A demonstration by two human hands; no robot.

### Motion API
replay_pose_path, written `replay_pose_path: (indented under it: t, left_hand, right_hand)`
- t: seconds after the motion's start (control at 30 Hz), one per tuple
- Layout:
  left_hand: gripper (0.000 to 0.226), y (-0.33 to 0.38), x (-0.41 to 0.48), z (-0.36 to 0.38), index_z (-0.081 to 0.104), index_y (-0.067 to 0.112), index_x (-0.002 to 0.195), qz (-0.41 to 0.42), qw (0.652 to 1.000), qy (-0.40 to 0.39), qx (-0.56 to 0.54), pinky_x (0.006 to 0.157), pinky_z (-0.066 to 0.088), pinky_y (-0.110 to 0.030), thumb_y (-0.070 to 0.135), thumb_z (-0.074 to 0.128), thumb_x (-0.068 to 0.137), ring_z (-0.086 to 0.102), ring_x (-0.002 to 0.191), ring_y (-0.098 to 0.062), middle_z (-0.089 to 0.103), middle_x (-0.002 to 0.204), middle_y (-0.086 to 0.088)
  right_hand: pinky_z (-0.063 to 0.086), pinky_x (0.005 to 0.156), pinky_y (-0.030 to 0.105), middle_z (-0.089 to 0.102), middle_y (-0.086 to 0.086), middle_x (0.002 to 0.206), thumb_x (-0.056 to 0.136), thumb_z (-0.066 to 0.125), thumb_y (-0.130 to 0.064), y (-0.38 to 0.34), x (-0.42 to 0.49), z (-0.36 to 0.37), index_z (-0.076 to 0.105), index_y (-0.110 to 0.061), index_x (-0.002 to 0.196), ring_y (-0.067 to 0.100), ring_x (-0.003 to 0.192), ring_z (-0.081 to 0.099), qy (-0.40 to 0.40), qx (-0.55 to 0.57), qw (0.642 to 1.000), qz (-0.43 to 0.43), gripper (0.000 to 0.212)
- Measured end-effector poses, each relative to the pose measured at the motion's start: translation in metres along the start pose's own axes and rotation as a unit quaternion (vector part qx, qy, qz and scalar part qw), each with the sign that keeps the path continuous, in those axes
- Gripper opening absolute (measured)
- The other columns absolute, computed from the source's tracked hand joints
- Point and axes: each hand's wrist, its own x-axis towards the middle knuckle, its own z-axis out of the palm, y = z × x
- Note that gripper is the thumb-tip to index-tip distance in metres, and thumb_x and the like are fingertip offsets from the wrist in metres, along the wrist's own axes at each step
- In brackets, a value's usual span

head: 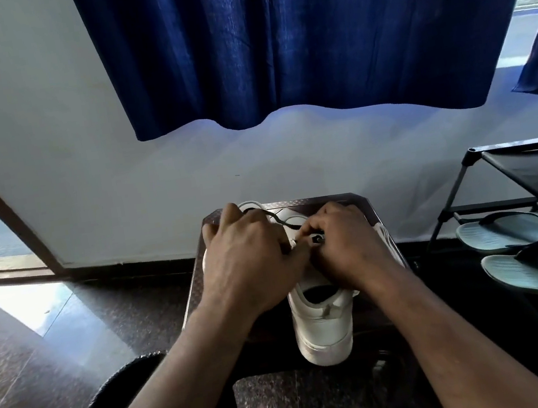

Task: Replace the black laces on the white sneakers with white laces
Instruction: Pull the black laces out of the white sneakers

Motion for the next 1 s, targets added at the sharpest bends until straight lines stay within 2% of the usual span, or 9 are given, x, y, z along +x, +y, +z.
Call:
replay_pose_path:
  t: [0.13,0.33,0.43,0.53,0.63,0.7,0.77,0.9,1.0]
  left_hand:
    - [0.049,0.010,-0.004,0.005,0.078,0.027,0.102,-0.027,0.997,-0.053,0.054,0.101,0.034,-0.047,0.058,0.042,0.091,0.039,0.130,-0.023,0.062,0.117,0.008]
    - [0.052,0.011,-0.002,0.012,0.077,0.027,0.097,-0.050,0.996,-0.029,0.063,0.096,0.034,-0.047,0.056,0.035,0.085,0.042,0.123,-0.023,0.058,0.116,0.008]
    - [0.046,0.004,-0.001,0.014,0.078,0.027,0.093,-0.051,0.996,-0.010,0.065,0.092,0.036,-0.047,0.052,0.041,0.083,0.044,0.115,-0.026,0.057,0.110,0.007]
    - [0.046,0.000,0.001,0.015,0.078,0.028,0.093,-0.056,0.997,-0.011,0.051,0.093,0.038,-0.047,0.051,0.041,0.080,0.043,0.114,-0.025,0.054,0.108,0.008]
    - [0.049,0.001,0.002,0.017,0.079,0.028,0.095,-0.048,0.998,-0.015,0.038,0.093,0.037,-0.046,0.052,0.039,0.081,0.042,0.117,-0.024,0.053,0.109,0.008]
    - [0.049,-0.001,0.001,0.019,0.079,0.029,0.095,-0.046,0.999,-0.009,0.025,0.093,0.037,-0.045,0.054,0.040,0.082,0.042,0.118,-0.024,0.053,0.109,0.009]
    - [0.049,-0.003,0.000,0.021,0.079,0.029,0.095,-0.043,0.999,-0.003,0.017,0.093,0.036,-0.045,0.055,0.040,0.082,0.042,0.118,-0.024,0.052,0.109,0.009]
    - [0.045,-0.002,-0.001,0.024,0.079,0.030,0.092,-0.043,0.999,0.010,0.012,0.094,0.038,-0.046,0.055,0.043,0.085,0.041,0.115,-0.023,0.051,0.107,0.010]
    - [0.043,-0.003,-0.002,0.025,0.079,0.030,0.089,-0.045,0.999,0.024,0.009,0.092,0.037,-0.045,0.055,0.045,0.085,0.041,0.114,-0.024,0.051,0.105,0.009]
  right_hand:
    - [0.045,0.092,0.031,0.060,-0.005,0.110,0.084,0.078,-0.028,-0.001,0.002,0.004,0.077,-0.035,0.099,0.022,0.113,0.048,0.003,-0.015,1.000,-0.008,0.017]
    - [0.049,0.087,0.038,0.058,-0.001,0.101,0.088,0.071,-0.028,0.001,0.003,0.012,0.070,-0.026,0.086,0.024,0.105,0.051,0.044,-0.018,0.999,-0.014,0.003]
    - [0.038,0.075,0.029,0.062,0.003,0.100,0.091,0.071,-0.024,0.005,0.002,0.015,0.065,-0.022,0.080,0.020,0.088,0.056,0.168,0.117,0.975,0.086,0.012]
    - [0.034,0.076,0.028,0.066,0.003,0.101,0.094,0.066,-0.022,0.006,-0.001,0.013,0.062,-0.021,0.079,0.024,0.094,0.061,0.232,0.235,0.923,0.199,0.015]
    - [0.039,0.078,0.029,0.062,-0.004,0.100,0.087,0.062,-0.014,0.001,-0.004,0.010,0.060,-0.022,0.089,0.019,0.095,0.058,0.212,0.207,0.944,0.141,0.009]
    - [0.044,0.089,0.030,0.059,-0.004,0.111,0.082,0.064,-0.013,0.001,-0.003,0.012,0.064,-0.027,0.103,0.018,0.105,0.054,0.160,0.135,0.976,0.066,0.025]
    - [0.041,0.098,0.030,0.057,-0.007,0.117,0.084,0.069,-0.020,0.002,0.000,0.014,0.070,-0.032,0.108,0.021,0.116,0.048,0.090,0.080,0.993,0.021,0.026]
    - [0.043,0.098,0.037,0.061,-0.007,0.114,0.087,0.071,-0.035,0.005,0.007,0.018,0.077,-0.030,0.096,0.025,0.115,0.047,0.038,-0.006,0.999,0.006,0.012]
    - [0.049,0.087,0.040,0.066,-0.002,0.101,0.085,0.064,-0.028,0.002,0.006,0.023,0.074,-0.024,0.083,0.028,0.102,0.058,0.118,0.034,0.992,-0.016,0.012]
